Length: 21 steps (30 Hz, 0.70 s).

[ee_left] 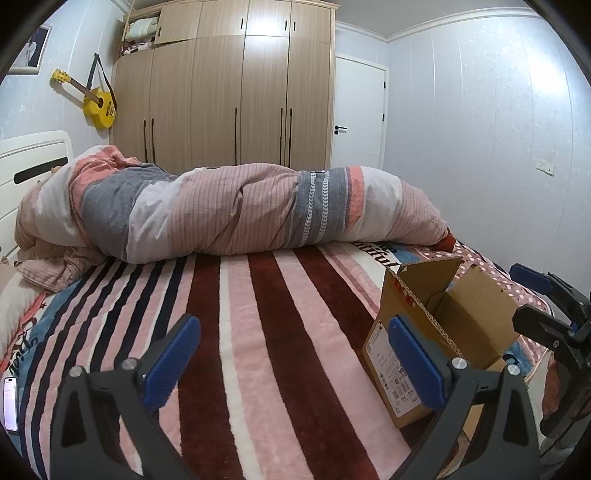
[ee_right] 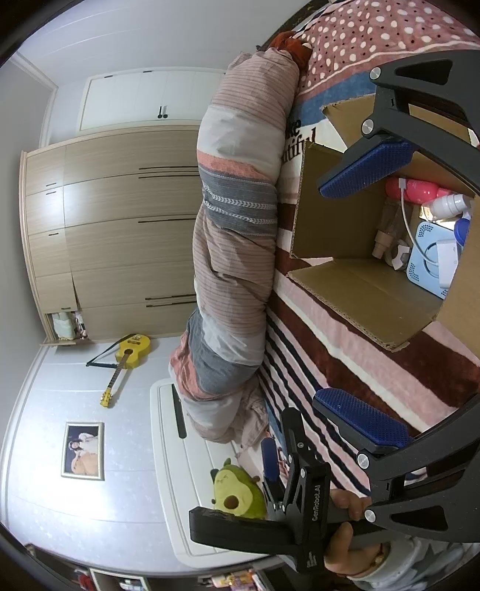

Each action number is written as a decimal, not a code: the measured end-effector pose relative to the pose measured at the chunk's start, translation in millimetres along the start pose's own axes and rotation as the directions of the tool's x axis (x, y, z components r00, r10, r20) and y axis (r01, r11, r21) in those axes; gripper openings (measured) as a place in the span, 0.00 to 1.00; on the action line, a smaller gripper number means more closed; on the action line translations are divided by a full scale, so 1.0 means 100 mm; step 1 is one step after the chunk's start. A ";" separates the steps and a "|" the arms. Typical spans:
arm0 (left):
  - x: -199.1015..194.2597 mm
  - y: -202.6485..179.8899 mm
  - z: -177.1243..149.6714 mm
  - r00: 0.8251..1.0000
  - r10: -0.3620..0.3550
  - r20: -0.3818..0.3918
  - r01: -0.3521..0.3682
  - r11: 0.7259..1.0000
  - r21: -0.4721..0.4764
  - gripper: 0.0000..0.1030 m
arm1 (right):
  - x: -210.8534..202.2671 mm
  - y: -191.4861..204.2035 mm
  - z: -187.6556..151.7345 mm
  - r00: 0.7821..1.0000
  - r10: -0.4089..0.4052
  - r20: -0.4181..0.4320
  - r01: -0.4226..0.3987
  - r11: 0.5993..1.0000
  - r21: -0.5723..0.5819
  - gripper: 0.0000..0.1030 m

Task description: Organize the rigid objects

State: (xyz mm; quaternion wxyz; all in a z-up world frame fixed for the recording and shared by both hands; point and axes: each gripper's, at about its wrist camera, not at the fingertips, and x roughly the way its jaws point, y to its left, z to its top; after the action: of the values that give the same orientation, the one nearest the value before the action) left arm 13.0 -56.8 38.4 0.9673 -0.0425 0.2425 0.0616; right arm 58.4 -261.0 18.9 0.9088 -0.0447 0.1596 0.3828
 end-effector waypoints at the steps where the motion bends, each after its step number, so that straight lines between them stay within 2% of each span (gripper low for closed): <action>1: 0.00 0.00 0.00 1.000 0.001 0.001 -0.001 1.000 0.000 0.98 | 0.00 0.00 -0.01 1.000 0.000 0.001 0.000 1.000 0.001 1.00; 21: 0.01 0.00 0.00 1.000 0.007 0.004 -0.007 1.000 0.005 0.98 | 0.00 0.00 0.01 1.000 -0.002 -0.001 0.002 1.000 0.002 1.00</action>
State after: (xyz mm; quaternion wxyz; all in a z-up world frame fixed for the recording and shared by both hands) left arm 13.5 -56.8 38.0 0.9676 -0.0392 0.2410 0.0647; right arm 58.0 -260.7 19.8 0.9092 -0.0441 0.1604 0.3816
